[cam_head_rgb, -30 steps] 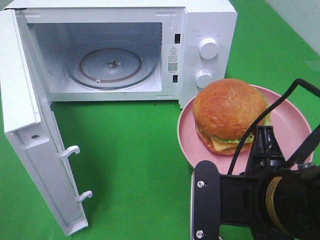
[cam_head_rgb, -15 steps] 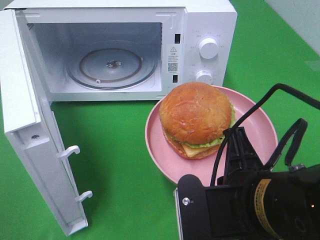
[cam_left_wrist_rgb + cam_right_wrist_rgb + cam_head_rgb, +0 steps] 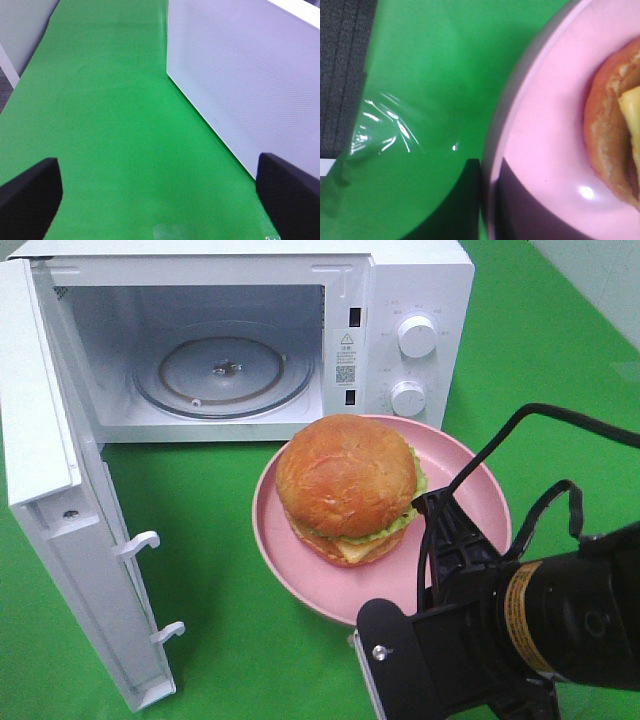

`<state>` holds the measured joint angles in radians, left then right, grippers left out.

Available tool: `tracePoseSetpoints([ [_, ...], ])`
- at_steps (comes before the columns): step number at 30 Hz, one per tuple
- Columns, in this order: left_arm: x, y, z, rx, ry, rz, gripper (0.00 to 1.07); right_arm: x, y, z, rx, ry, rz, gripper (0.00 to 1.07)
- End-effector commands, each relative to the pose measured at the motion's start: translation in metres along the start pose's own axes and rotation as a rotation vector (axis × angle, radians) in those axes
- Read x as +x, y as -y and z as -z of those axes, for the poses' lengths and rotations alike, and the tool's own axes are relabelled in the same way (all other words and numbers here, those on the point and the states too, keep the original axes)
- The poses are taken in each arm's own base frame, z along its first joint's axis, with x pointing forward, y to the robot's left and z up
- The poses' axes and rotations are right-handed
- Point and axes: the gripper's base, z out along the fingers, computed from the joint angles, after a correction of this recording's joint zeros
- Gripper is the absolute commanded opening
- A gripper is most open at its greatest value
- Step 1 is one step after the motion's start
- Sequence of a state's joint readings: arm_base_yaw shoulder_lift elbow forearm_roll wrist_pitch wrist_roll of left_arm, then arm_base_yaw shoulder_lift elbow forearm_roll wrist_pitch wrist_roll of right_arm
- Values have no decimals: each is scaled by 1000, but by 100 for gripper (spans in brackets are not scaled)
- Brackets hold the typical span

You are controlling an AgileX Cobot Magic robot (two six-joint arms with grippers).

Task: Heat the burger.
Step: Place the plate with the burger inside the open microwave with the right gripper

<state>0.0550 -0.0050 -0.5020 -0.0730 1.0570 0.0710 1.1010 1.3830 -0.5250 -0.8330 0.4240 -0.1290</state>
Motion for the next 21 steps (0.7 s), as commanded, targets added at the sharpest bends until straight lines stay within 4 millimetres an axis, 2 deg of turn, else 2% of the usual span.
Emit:
tracePoseSetpoints([
  [1,1,0,2,6,33,1,98,7,9,-2,8,20,61,0],
  [21,1,0,2,6,33,1,98,26,34,-6,-30,94,166,0],
])
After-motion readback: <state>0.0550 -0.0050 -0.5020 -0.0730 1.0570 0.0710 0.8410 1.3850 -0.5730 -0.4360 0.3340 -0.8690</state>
